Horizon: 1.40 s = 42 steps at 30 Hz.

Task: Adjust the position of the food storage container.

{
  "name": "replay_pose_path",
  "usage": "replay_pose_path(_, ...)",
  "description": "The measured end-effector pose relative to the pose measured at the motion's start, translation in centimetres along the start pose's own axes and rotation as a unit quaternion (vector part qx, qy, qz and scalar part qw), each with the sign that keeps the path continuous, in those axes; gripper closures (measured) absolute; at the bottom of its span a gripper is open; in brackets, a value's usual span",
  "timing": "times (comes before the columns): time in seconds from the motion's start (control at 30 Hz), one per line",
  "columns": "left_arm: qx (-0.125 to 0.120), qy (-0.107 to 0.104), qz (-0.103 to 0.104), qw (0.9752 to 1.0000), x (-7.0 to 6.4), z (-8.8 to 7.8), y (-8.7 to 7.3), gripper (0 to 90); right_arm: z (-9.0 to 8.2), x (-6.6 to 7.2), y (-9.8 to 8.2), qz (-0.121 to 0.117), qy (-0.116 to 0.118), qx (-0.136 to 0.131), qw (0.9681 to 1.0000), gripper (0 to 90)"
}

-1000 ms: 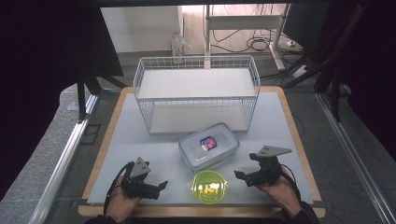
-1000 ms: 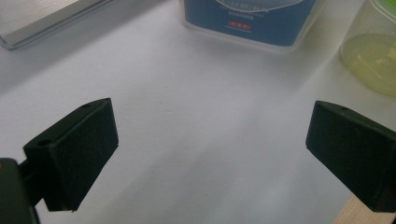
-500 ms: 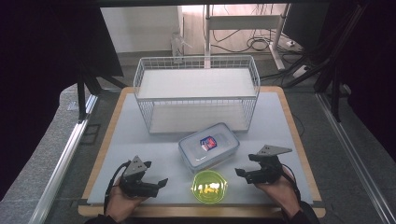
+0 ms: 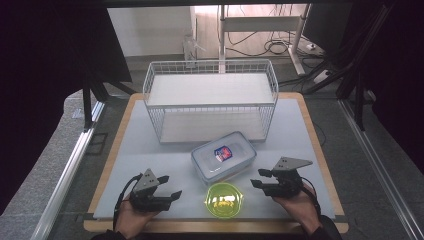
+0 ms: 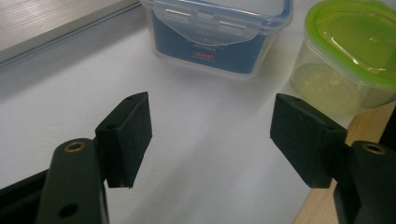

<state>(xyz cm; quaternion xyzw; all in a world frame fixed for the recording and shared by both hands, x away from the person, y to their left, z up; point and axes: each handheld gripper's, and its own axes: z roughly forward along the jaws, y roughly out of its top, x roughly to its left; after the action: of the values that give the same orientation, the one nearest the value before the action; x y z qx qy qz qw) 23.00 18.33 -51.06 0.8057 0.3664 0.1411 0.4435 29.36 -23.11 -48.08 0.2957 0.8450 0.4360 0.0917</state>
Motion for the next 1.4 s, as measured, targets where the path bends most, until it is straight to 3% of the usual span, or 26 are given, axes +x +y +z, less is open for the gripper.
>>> replay_pose_path(0.17, -0.012, -0.005, 0.015, 0.9998, -0.7, -0.1, 0.3, 35.2, 0.1, 0.7, 0.1, -0.002, 0.018, 0.017, 0.9997, 72.4)
replay_pose_path(0.2, -0.012, -0.005, 0.015, 0.9998, -0.7, -0.1, 0.3, 36.6, 0.1, 0.7, 0.1, -0.002, 0.018, 0.017, 0.9997, 72.4)
replay_pose_path(0.4, -0.009, -0.011, 0.019, 0.9997, -0.7, -0.1, 0.3, 42.8, 0.1, 2.1, 0.6, -0.025, 0.024, 0.027, 0.999, 88.9)
replay_pose_path(0.67, -0.011, -0.007, 0.019, 0.9997, -0.6, 0.2, 0.1, 32.1, 0.1, 3.6, 1.3, -0.031, 0.041, 0.01, 0.9986, 90.0)
replay_pose_path(0.97, -0.018, 0.004, 0.012, 0.9998, -0.1, 0.3, -0.1, 26.3, 1.9, 6.3, 2.6, -0.037, 0.063, 0.008, 0.9973, 90.0)
replay_pose_path(1.07, -0.015, 0.005, 0.014, 0.9998, -0.1, 0.4, -0.2, 25.8, 2.8, 7.8, 2.9, -0.066, 0.083, 0.022, 0.9941, 89.8)
replay_pose_path(1.17, -0.014, 0.006, 0.015, 0.9998, -0.2, 0.4, -0.1, 25.6, 3.4, 8.6, 3.1, -0.08, 0.093, 0.03, 0.992, 89.8)
replay_pose_path(1.27, -0.014, 0.005, 0.015, 0.9998, -0.2, 0.4, -0.1, 25.9, 3.5, 8.7, 3.2, -0.09, 0.084, 0.029, 0.9919, 89.9)
replay_pose_path(1.4, -0.011, 0.005, 0.014, 0.9998, -0.2, 0.5, -0.2, 26.0, 2.7, 6.3, 3.6, -0.085, 0.04, 0.014, 0.9955, 90.0)
